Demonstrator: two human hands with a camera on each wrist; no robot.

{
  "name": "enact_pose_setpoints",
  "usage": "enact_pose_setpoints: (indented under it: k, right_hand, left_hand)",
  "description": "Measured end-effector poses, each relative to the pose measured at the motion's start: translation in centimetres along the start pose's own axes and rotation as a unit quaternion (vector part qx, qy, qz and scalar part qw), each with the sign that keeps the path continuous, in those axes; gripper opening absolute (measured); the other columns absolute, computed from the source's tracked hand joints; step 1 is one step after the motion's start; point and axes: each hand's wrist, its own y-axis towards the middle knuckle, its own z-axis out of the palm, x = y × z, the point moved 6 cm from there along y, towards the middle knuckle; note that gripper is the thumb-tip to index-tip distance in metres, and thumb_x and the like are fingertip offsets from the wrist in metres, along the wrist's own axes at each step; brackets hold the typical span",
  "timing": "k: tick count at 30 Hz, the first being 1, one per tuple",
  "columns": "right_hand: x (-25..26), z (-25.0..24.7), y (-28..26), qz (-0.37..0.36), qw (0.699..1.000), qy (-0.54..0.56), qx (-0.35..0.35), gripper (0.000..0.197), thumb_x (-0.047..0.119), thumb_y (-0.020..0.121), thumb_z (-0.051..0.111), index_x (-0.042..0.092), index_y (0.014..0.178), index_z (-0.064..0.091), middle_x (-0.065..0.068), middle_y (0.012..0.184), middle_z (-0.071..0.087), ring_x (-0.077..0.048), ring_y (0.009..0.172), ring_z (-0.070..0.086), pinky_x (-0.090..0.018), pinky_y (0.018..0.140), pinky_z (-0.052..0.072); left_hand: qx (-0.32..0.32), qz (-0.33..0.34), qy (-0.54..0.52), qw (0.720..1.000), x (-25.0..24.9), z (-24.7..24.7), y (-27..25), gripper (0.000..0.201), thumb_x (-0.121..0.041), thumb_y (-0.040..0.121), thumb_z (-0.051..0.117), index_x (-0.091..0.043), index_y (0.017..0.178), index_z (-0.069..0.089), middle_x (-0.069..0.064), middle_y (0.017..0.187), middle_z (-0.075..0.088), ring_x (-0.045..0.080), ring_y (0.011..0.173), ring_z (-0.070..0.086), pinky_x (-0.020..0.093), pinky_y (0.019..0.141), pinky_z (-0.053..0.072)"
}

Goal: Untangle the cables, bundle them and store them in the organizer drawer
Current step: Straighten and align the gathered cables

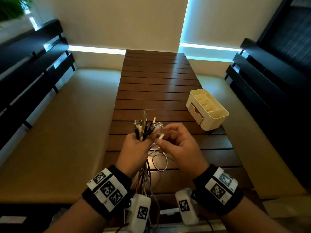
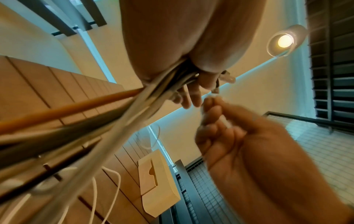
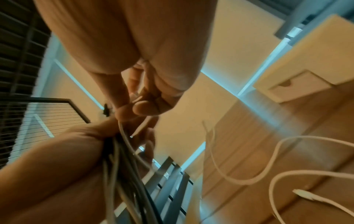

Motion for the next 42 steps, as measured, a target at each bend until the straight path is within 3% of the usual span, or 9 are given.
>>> enact_pose_setpoints:
  k: [6,10,14,18,22,27,33,39,42]
  right_hand:
    - [2.0,-0.2,-0.3,-0.014,1.000,0.005,-0.006,0.034,-0.002,0.088,0.067,0.023,0.105,0.050,-0.002,0.079,0.069,-0.019,0.072,0.068,-0.033,0.068,0.057]
    - [2.6,-0.2,-0.5,-0.035,0.999,-0.004,-0.027,0.032,0.001,0.088,0.070,0.022,0.103,0.052,-0.002,0.078,0.067,-0.018,0.068,0.066,-0.030,0.063,0.055]
    - [2.1,-0.2,-0.6,-0.041,0.998,-0.035,-0.039,0.036,0.018,0.083,0.073,0.029,0.111,0.054,-0.003,0.102,0.067,-0.020,0.094,0.068,-0.037,0.083,0.058]
    - [-1.1,1.8,-1.7,0.091,0.984,-0.077,0.130,0.035,0.037,0.088,0.067,0.035,0.122,0.059,0.009,0.118,0.066,-0.005,0.111,0.063,-0.031,0.094,0.053]
    - [-1.6,2.4,-3.1,0.105,0.945,-0.236,0.203,0.020,0.039,0.097,0.059,0.024,0.098,0.072,0.007,0.088,0.072,-0.003,0.083,0.067,-0.028,0.081,0.054]
    - [-0.1,0.9,-3.6,0.219,0.937,-0.159,0.220,0.023,0.034,0.099,0.056,0.013,0.094,0.065,-0.007,0.079,0.074,-0.022,0.069,0.072,-0.033,0.064,0.058]
    - [0.3,0.8,-4.4,0.253,0.926,-0.146,0.238,0.021,0.033,0.101,0.053,0.015,0.093,0.061,-0.008,0.072,0.071,-0.020,0.055,0.066,-0.028,0.047,0.053]
    - [-2.3,1.0,-3.3,0.155,0.920,-0.289,0.214,0.030,0.045,0.099,0.052,0.020,0.097,0.068,0.003,0.095,0.072,-0.011,0.089,0.069,-0.035,0.085,0.057]
    - [-4.2,1.5,-3.2,0.141,0.919,-0.307,0.203,0.030,0.047,0.100,0.048,0.025,0.102,0.067,0.012,0.100,0.062,-0.002,0.094,0.060,-0.026,0.087,0.050]
  left_hand:
    - [0.052,-0.047,-0.096,0.993,-0.2,1.1,-1.2,0.039,-0.038,0.091,0.056,-0.005,0.107,0.068,0.018,0.098,0.072,0.032,0.079,0.069,0.039,0.075,0.061]
    - [0.082,-0.061,-0.048,0.994,-1.0,0.7,-2.0,0.031,-0.031,0.097,0.050,-0.003,0.101,0.063,0.006,0.072,0.070,0.015,0.052,0.061,0.026,0.055,0.056]
    - [0.087,-0.072,-0.075,0.991,-1.2,0.3,-1.8,0.025,-0.033,0.097,0.054,-0.017,0.079,0.061,-0.005,0.059,0.042,0.010,0.051,0.036,0.027,0.051,0.038]
    - [0.054,-0.058,-0.167,0.983,-2.4,-0.2,-1.1,0.029,-0.037,0.094,0.055,-0.017,0.073,0.053,-0.005,0.057,0.035,0.007,0.048,0.030,0.020,0.044,0.034]
    - [0.017,-0.048,-0.171,0.984,-3.8,-1.2,-0.1,0.026,-0.041,0.097,0.054,-0.021,0.080,0.052,-0.008,0.058,0.037,0.005,0.048,0.030,0.019,0.046,0.033]
    - [0.013,-0.046,-0.140,0.989,-4.0,-1.7,0.1,0.028,-0.040,0.099,0.052,-0.023,0.078,0.052,-0.006,0.061,0.032,0.006,0.050,0.027,0.019,0.045,0.030]
    - [0.019,-0.044,-0.130,0.990,-3.5,-0.8,-0.1,0.030,-0.040,0.100,0.052,-0.025,0.073,0.052,-0.006,0.062,0.030,0.006,0.050,0.024,0.020,0.044,0.028]
    - [-0.010,-0.048,-0.153,0.987,-2.9,-1.8,0.8,0.034,-0.044,0.098,0.053,-0.021,0.075,0.047,-0.007,0.058,0.032,0.005,0.047,0.026,0.019,0.043,0.029]
    - [-0.025,-0.057,-0.175,0.983,-2.5,-2.3,1.2,0.035,-0.045,0.098,0.054,-0.020,0.074,0.045,-0.008,0.056,0.032,0.004,0.044,0.025,0.019,0.041,0.028]
